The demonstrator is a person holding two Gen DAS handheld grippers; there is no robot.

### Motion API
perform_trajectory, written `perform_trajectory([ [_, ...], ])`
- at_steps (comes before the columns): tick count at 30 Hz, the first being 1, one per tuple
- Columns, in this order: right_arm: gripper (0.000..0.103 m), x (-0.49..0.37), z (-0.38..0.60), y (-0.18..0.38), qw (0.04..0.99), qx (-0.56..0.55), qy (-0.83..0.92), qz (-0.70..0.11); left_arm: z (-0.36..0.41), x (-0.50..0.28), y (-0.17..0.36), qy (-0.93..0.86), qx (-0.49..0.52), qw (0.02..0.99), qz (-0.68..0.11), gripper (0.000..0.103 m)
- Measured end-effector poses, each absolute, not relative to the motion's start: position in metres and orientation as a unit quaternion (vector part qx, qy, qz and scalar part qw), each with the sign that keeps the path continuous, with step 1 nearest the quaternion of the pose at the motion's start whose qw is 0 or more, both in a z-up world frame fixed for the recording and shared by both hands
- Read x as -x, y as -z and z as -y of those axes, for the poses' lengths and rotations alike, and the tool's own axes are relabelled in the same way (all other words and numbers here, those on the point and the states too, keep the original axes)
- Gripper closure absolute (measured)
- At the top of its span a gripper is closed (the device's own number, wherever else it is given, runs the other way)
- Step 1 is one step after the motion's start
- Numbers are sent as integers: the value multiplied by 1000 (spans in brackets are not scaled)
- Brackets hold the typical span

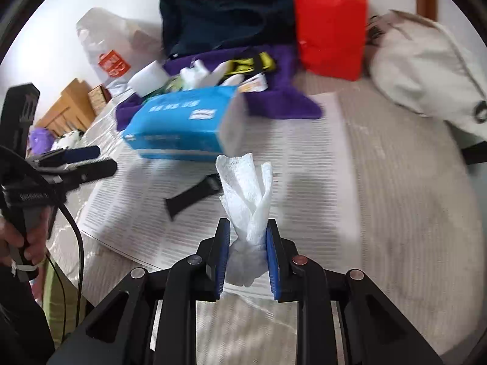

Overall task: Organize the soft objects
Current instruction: 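Grasp the crumpled white tissue on the newspaper with the right gripper, then grasp the black watch strap with the left gripper while the right gripper lifts the tissue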

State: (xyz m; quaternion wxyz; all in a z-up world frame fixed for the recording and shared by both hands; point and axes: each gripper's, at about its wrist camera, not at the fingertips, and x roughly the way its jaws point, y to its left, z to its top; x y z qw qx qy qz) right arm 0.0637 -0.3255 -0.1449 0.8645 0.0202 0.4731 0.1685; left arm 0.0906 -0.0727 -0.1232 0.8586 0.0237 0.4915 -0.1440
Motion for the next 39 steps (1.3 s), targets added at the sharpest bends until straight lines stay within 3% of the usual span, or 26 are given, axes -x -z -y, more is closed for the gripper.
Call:
perform_trajectory([
  [6, 80, -57, 363, 136, 872, -27, -141, -468, 114, -87, 146, 153, -82, 855, -489, 14],
  [17, 80, -54, 382, 144, 867, -37, -133, -479, 144, -89, 167, 170, -100, 854, -482, 17],
  [20, 80, -55, 383, 148, 865, -38, -131, -484, 150, -90, 173, 178, -105, 851, -483, 26],
  [23, 80, -58, 384, 150, 863, -40, -129, -486, 150, -94, 172, 176, -91, 859, -472, 45],
  [24, 80, -58, 385, 151, 863, -41, -128, -487, 149, -95, 172, 176, -85, 859, -472, 53],
  [25, 80, -59, 385, 153, 862, -41, -128, -489, 148, -95, 171, 184, -78, 858, -473, 69],
  [26, 80, -59, 385, 153, 862, -41, -128, -489, 149, -95, 170, 191, -77, 856, -474, 73],
  [30, 80, -60, 385, 157, 860, -44, -129, -493, 155, -91, 170, 197, -97, 848, -481, 74],
  [33, 80, -60, 386, 160, 858, -45, -132, -494, 156, -93, 170, 205, -98, 844, -487, 64],
  [35, 80, -60, 387, 161, 858, -49, -132, -495, 159, -96, 172, 206, -99, 844, -485, 63],
  [36, 80, -61, 387, 161, 857, -50, -133, -495, 161, -96, 172, 205, -104, 845, -484, 65],
  [37, 80, -61, 388, 161, 857, -50, -133, -495, 163, -95, 172, 205, -107, 845, -483, 78],
  [39, 80, -60, 389, 162, 857, -53, -133, -494, 165, -93, 170, 216, -105, 841, -485, 82],
])
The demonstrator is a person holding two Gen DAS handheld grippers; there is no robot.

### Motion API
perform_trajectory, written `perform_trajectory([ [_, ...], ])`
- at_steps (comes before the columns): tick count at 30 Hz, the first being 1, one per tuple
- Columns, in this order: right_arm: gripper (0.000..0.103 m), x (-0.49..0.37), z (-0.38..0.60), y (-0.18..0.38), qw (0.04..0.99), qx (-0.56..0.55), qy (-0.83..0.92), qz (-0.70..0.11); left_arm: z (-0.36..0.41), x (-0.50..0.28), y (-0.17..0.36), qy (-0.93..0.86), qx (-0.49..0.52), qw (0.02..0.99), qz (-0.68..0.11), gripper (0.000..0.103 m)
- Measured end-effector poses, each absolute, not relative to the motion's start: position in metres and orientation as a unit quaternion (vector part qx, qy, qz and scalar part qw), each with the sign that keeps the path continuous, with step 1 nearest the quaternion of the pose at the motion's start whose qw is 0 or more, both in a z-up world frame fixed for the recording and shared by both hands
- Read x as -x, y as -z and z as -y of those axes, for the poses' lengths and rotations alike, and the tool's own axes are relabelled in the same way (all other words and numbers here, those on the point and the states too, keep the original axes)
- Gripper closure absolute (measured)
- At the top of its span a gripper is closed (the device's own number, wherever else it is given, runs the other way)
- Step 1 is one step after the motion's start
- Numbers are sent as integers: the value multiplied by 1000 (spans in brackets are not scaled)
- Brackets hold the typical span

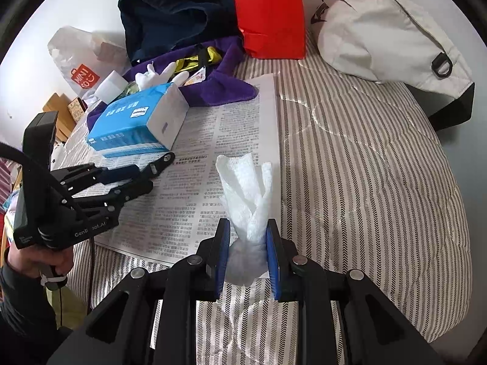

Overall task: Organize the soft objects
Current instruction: 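Grasp the black watch strap with the left gripper while the right gripper lifts the tissue, then carry the black strap toward the purple towel while the right gripper carries the tissue there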

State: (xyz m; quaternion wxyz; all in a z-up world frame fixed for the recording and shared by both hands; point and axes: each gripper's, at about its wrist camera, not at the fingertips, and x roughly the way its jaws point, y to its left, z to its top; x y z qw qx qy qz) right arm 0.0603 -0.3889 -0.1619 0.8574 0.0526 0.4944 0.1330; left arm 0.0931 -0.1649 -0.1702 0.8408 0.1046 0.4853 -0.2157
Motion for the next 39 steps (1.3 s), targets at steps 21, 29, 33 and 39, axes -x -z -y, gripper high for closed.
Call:
perform_trajectory([
  [21, 80, -58, 389, 162, 854, -59, -144, -496, 170, -90, 175, 204, -107, 838, -495, 81],
  [29, 80, -58, 382, 153, 857, -57, -151, -489, 160, -89, 168, 206, -88, 841, -493, 83],
  [33, 80, -60, 377, 144, 862, -54, -158, -479, 150, -83, 158, 204, -88, 845, -487, 83],
  [39, 80, -62, 367, 135, 866, -51, -168, -468, 133, -74, 139, 199, -78, 855, -473, 83],
])
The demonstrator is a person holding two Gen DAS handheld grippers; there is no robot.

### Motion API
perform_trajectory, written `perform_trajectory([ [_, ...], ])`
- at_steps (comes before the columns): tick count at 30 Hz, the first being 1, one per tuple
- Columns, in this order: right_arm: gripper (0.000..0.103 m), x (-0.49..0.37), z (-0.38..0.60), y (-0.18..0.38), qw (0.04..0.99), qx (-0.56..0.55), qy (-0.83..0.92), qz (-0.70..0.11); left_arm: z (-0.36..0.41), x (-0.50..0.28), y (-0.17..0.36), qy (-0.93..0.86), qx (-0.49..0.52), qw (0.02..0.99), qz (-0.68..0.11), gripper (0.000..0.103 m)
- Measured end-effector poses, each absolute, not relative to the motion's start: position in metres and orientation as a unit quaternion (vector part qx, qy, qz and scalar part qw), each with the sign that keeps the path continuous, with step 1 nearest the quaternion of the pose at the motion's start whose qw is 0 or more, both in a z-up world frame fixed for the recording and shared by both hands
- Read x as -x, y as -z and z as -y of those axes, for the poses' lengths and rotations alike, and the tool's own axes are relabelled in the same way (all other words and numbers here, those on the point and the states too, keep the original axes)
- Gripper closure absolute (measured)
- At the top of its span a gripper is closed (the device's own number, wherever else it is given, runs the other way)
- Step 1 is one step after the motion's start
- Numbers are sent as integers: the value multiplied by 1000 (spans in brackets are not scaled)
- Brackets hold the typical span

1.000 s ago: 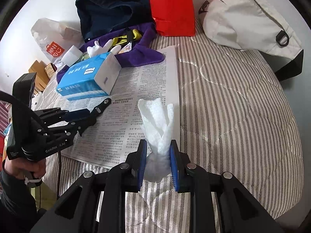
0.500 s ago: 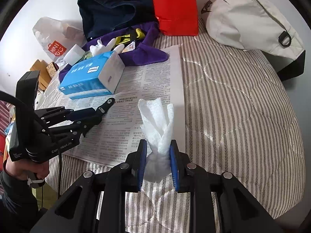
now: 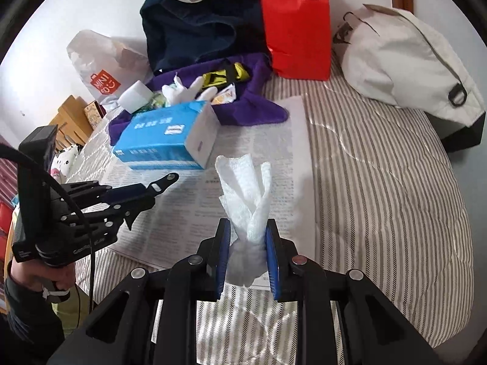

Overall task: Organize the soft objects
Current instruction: 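Carry the black strap toward the purple towel while the right gripper carries the tissue there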

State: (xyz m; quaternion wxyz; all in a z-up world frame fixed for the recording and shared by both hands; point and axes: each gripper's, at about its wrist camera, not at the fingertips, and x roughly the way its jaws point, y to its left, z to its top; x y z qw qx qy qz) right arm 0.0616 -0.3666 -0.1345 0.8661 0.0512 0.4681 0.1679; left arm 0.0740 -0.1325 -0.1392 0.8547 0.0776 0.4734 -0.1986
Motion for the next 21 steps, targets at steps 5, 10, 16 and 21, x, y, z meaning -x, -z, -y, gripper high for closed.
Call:
perform_trajectory([
  [5, 81, -64, 355, 129, 866, -51, -180, -463, 115, -72, 128, 187, -70, 863, -465, 83],
  [10, 82, -69, 337, 124, 864, -44, -200, -460, 93, -72, 113, 172, -53, 872, -454, 83],
  [16, 82, -78, 323, 115, 864, -42, -216, -453, 73, -78, 99, 162, -32, 880, -445, 83],
  [21, 82, -88, 314, 104, 868, -41, -223, -443, 61, -85, 84, 155, -28, 888, -433, 83],
])
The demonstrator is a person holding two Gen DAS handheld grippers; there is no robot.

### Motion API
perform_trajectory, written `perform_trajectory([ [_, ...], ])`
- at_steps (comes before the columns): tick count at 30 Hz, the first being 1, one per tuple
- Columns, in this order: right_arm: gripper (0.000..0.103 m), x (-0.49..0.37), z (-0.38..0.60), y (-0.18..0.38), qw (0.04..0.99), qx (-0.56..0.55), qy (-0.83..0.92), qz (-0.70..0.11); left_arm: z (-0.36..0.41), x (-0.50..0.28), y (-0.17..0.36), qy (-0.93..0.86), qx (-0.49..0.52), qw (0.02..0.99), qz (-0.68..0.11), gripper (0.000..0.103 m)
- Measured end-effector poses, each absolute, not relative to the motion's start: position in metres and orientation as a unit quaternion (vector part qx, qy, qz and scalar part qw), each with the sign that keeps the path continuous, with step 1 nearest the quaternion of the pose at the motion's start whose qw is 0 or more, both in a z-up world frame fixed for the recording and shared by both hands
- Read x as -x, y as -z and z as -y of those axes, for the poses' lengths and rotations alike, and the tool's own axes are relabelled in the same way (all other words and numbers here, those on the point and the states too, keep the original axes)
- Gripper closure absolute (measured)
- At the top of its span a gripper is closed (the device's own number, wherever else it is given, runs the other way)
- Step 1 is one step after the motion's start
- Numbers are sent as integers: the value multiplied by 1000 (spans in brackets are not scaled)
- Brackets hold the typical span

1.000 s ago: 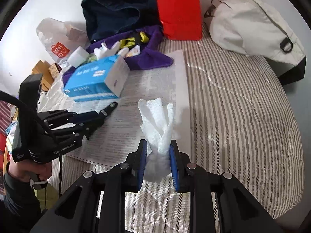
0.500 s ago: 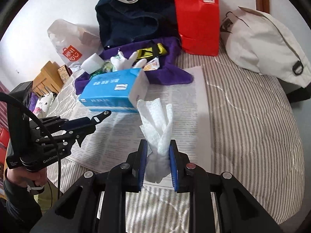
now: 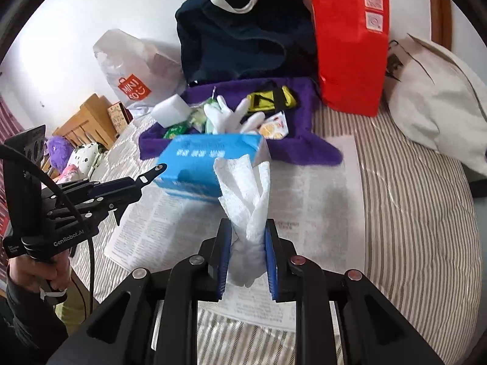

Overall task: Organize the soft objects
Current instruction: 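Carry the black strap toward the purple towel while the right gripper carries the tissue there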

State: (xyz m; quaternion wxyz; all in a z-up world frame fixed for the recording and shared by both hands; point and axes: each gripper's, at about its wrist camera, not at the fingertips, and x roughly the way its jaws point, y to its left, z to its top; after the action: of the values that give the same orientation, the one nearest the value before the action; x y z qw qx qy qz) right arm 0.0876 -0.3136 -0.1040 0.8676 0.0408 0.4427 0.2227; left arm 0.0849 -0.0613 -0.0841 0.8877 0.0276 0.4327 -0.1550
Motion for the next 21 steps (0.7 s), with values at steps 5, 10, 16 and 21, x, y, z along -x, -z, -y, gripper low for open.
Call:
perform_trajectory([
  [5, 82, -100, 305, 96, 869, -39, -230, -437, 54, -95, 73, 153, -26, 892, -424, 83],
  [10, 82, -112, 297, 89, 870, -38, -234, -432, 46, -107, 65, 151, -22, 895, -420, 83],
  [16, 82, -128, 292, 84, 872, -38, -234, -428, 36, -124, 63, 141, -18, 898, -417, 83],
  [21, 82, -140, 287, 81, 873, -37, -235, -425, 28, -141, 65, 133, -6, 898, -419, 83],
])
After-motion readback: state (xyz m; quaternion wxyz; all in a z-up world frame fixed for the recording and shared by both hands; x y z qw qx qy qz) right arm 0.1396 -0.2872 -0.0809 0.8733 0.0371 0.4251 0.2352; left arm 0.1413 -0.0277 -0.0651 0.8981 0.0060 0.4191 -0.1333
